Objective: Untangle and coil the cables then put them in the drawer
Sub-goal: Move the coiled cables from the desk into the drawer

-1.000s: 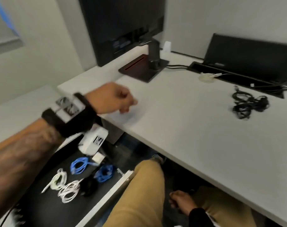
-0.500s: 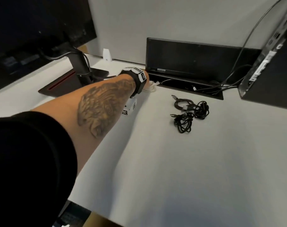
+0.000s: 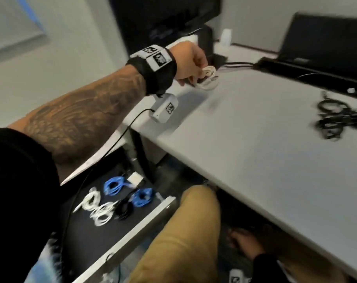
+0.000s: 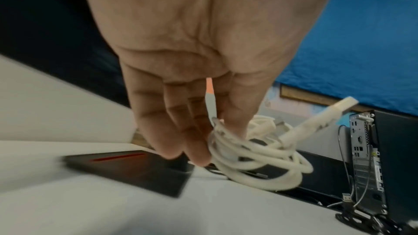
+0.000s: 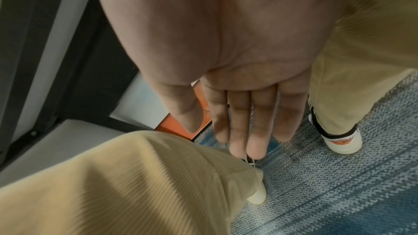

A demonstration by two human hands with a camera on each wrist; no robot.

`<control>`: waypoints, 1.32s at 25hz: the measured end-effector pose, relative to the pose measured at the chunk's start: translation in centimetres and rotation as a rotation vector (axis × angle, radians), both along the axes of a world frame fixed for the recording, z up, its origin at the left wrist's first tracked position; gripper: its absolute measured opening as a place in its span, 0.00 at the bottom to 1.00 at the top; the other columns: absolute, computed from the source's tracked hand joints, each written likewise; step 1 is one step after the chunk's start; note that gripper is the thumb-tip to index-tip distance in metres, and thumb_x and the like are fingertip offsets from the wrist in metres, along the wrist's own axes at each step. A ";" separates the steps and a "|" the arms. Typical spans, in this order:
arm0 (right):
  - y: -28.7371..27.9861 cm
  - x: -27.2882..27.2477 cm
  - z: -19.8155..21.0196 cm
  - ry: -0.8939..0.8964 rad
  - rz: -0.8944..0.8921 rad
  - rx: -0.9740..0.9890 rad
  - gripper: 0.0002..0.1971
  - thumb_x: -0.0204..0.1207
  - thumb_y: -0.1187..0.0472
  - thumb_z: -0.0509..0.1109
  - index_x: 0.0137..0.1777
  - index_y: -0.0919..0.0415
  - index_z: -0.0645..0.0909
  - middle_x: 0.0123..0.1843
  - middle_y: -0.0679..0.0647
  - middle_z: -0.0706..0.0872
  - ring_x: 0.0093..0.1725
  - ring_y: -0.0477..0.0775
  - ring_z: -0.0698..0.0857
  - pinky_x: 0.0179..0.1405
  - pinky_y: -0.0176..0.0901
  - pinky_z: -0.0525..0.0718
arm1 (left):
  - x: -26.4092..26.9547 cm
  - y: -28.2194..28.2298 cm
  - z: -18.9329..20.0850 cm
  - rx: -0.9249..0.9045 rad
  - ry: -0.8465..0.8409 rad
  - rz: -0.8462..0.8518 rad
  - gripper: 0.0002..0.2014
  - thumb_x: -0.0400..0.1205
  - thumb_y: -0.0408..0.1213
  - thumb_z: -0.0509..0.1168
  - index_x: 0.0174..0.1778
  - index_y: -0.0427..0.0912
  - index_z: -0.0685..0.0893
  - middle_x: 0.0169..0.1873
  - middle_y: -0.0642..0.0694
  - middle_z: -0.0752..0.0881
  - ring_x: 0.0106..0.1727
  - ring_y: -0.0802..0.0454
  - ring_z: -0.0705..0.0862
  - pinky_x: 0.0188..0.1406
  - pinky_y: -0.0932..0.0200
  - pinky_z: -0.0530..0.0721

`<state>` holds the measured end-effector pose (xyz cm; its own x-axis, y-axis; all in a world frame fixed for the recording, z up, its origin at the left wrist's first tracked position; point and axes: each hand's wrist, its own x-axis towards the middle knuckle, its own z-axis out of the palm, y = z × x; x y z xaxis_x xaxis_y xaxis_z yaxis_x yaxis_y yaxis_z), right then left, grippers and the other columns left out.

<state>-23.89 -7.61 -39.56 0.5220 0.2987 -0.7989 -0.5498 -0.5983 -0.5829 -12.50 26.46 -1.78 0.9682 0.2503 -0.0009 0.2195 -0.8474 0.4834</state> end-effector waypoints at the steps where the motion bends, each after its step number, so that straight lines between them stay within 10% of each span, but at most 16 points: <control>1: 0.8 -0.5 -1.0 -0.013 -0.063 0.026 0.09 0.85 0.65 0.67 0.43 0.65 0.84 0.36 0.61 0.86 0.30 0.51 0.84 0.32 0.38 0.79 | -4.2 2.9 -0.3 0.011 0.029 0.007 0.06 0.80 0.32 0.69 0.51 0.43 0.88 0.38 0.45 0.90 0.32 0.59 0.88 0.29 0.57 0.91; 4: 1.1 -0.3 -1.5 0.015 -0.117 -0.004 0.08 0.87 0.67 0.64 0.48 0.67 0.84 0.34 0.61 0.86 0.32 0.58 0.80 0.31 0.43 0.74 | -15.4 9.1 -4.0 0.034 0.125 -0.013 0.03 0.80 0.32 0.70 0.47 0.42 0.87 0.35 0.51 0.87 0.28 0.66 0.83 0.27 0.70 0.85; 13: 2.5 -0.9 -0.7 -0.044 -0.155 -0.094 0.07 0.86 0.67 0.66 0.47 0.66 0.82 0.38 0.65 0.84 0.33 0.59 0.79 0.27 0.41 0.78 | -32.6 8.0 -27.9 0.388 1.017 -0.316 0.11 0.78 0.38 0.68 0.54 0.40 0.87 0.50 0.41 0.89 0.53 0.39 0.87 0.42 0.57 0.80; 20: 2.3 -1.4 0.9 -0.095 -0.095 -0.090 0.07 0.87 0.63 0.65 0.47 0.61 0.81 0.37 0.58 0.85 0.30 0.51 0.80 0.24 0.35 0.72 | -24.4 5.6 -16.4 0.431 0.661 -0.293 0.10 0.78 0.45 0.67 0.48 0.46 0.89 0.40 0.49 0.91 0.44 0.47 0.89 0.44 0.60 0.85; 23: 2.0 -1.4 0.9 -0.110 -0.090 -0.066 0.11 0.86 0.64 0.66 0.40 0.59 0.79 0.35 0.57 0.83 0.26 0.46 0.79 0.19 0.29 0.74 | -15.3 -1.5 -5.8 0.014 0.227 -0.323 0.07 0.82 0.41 0.69 0.39 0.47 0.88 0.28 0.52 0.89 0.27 0.57 0.85 0.35 0.62 0.84; 26: 1.6 -1.1 0.1 -0.093 -0.122 -0.020 0.15 0.84 0.64 0.68 0.34 0.57 0.79 0.30 0.53 0.82 0.28 0.48 0.80 0.36 0.41 0.79 | -5.6 -10.3 0.1 -0.162 -0.019 -0.397 0.12 0.83 0.43 0.69 0.41 0.39 0.88 0.31 0.46 0.90 0.27 0.53 0.86 0.25 0.63 0.81; 33: -0.5 0.2 0.7 -0.005 -0.183 0.073 0.16 0.87 0.66 0.64 0.35 0.58 0.75 0.23 0.45 0.79 0.22 0.39 0.77 0.22 0.28 0.74 | 10.8 -26.4 -3.5 -0.062 0.279 -0.255 0.28 0.84 0.61 0.60 0.55 0.34 0.81 0.50 0.38 0.90 0.43 0.41 0.92 0.20 0.63 0.80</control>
